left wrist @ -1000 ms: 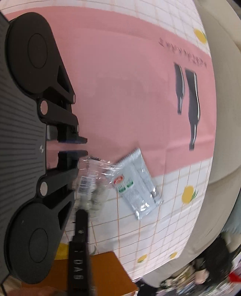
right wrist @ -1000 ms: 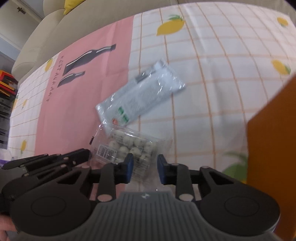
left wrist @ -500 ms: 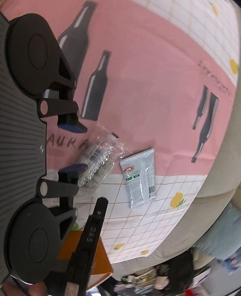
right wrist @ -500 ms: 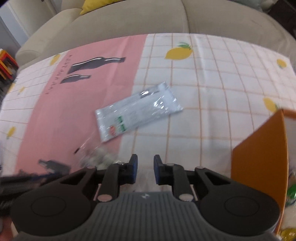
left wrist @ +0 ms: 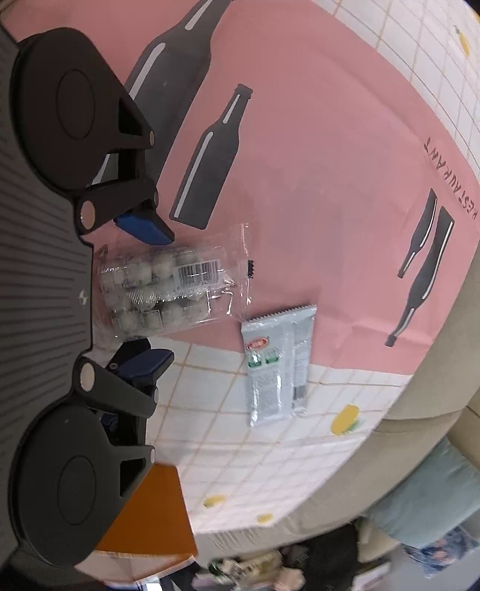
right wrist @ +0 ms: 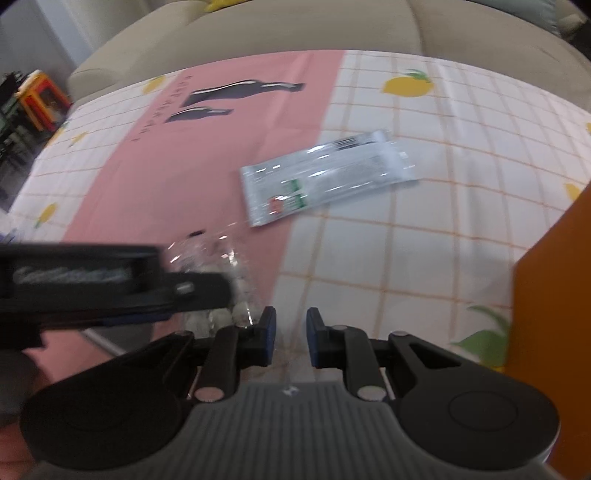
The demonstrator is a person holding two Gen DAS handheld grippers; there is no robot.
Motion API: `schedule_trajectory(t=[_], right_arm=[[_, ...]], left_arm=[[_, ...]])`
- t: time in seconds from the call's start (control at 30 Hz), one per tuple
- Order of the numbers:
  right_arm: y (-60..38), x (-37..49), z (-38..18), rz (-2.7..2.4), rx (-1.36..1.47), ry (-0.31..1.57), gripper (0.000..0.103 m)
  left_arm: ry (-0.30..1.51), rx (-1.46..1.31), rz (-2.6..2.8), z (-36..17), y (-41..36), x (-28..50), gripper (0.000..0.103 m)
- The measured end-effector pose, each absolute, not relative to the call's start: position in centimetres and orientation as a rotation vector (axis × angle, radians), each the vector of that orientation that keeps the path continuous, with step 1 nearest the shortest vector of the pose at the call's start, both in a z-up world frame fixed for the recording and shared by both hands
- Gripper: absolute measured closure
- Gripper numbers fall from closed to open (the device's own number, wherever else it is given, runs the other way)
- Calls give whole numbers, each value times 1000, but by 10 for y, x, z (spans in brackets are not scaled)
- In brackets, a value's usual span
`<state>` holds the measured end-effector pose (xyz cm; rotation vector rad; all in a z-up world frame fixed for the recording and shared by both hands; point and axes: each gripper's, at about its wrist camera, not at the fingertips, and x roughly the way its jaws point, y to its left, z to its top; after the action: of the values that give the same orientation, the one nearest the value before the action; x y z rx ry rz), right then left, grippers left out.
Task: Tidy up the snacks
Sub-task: 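Grasp the clear packet of white balls with the left gripper, then grasp the white-green sachet with the right gripper while the left holds the ball packet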
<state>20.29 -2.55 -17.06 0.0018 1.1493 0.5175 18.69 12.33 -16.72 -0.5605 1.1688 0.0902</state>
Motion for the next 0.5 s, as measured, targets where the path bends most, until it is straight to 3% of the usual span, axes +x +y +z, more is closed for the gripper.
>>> schedule_trajectory(t=[0.27,0.33,0.5], right_arm=[[-24,202,-169,545,-23,1153,87],[-23,203,-168,545,-44,1154,87],[-21,210,-164,568,-143,1155,85]], left_arm=[[1208,-383,149,-168,100,201,25],[1207,-327,136,-168,96,200,37],[1202,-299,100,-167,104,199,39]])
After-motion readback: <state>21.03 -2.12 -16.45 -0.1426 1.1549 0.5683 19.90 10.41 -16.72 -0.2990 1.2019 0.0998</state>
